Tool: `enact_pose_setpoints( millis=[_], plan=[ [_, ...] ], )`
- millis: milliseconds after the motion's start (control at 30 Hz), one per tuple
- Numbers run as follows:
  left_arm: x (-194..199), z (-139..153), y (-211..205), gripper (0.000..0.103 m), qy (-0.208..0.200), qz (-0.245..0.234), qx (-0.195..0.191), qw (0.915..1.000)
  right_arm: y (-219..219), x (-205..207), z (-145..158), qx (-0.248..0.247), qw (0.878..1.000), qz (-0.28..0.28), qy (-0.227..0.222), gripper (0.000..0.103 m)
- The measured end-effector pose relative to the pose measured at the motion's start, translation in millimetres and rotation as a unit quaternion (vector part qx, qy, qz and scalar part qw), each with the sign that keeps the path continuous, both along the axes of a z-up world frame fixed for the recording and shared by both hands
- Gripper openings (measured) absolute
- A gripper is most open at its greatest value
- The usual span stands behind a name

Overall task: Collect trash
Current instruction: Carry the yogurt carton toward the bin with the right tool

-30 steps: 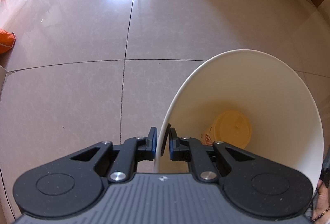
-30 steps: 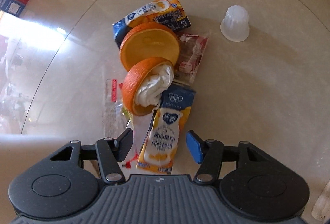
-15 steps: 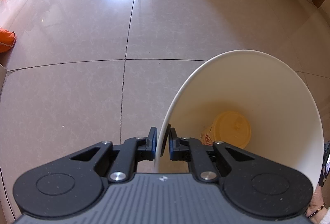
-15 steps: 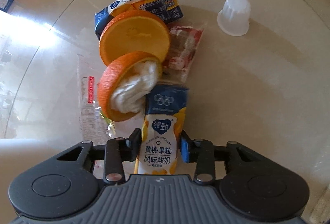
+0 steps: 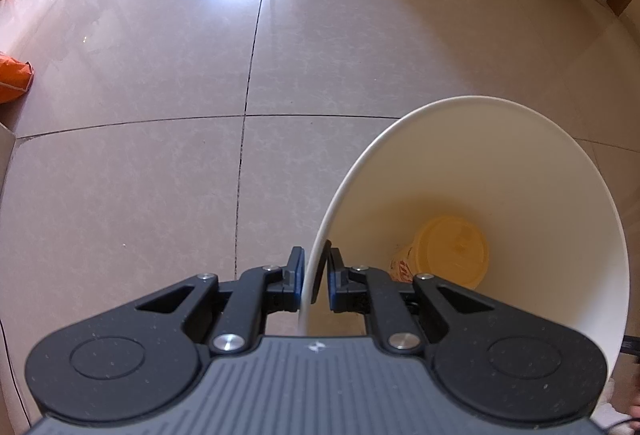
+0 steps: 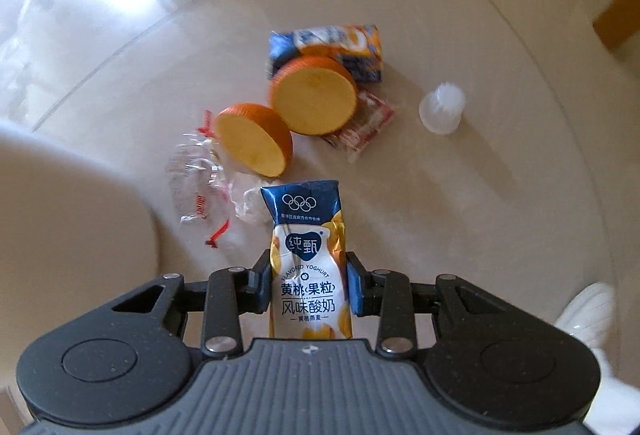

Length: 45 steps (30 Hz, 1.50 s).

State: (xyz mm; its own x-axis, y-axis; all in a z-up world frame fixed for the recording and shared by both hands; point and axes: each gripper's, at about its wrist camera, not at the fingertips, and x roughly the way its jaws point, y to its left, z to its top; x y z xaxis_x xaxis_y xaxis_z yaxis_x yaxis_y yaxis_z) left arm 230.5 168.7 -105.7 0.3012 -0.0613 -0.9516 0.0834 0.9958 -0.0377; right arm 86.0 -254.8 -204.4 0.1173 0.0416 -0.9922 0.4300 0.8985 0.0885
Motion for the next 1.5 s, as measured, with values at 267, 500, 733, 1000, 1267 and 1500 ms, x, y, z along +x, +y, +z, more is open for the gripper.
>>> enact_pose_setpoints(
  millis=[267, 500, 733, 1000, 1267, 1500],
  plan=[
    [0.7, 0.5, -2.4, 0.010, 0.000, -0.001, 0.003, 1.0000, 32.8, 2.8, 114.4, 0.019, 0.995, 0.078, -0.058, 0.040],
    [1.2, 0.6, -2.8, 0.010, 0.001, 0.000, 0.003, 1.0000, 91.0, 20.1, 209.6, 0.031, 0.976, 0.174, -0.125, 0.040],
    [0.2, 0.3, -0.2, 0.010, 0.001, 0.001, 0.000, 1.0000, 160.7, 44.0, 233.6, 0.047, 0.953, 0.252, -0.160, 0.040],
    [0.2, -0.9, 1.4, 0.010, 0.001, 0.001, -0.001, 1.0000, 192.6, 49.5, 232.3, 0.042, 0.930, 0.307, -0.198, 0.073],
    [1.9, 0.2, -0.7, 0.010, 0.003, 0.002, 0.003, 1.0000, 163.7, 39.8, 223.7, 0.012, 0.938, 0.284, -0.199, 0.074],
    [3.0, 0.8, 0.5, 0.009, 0.009, 0.004, -0.001, 1.0000, 118.7, 23.7, 191.3, -0.004, 0.940, 0.271, -0.209, 0.075]
  ],
)
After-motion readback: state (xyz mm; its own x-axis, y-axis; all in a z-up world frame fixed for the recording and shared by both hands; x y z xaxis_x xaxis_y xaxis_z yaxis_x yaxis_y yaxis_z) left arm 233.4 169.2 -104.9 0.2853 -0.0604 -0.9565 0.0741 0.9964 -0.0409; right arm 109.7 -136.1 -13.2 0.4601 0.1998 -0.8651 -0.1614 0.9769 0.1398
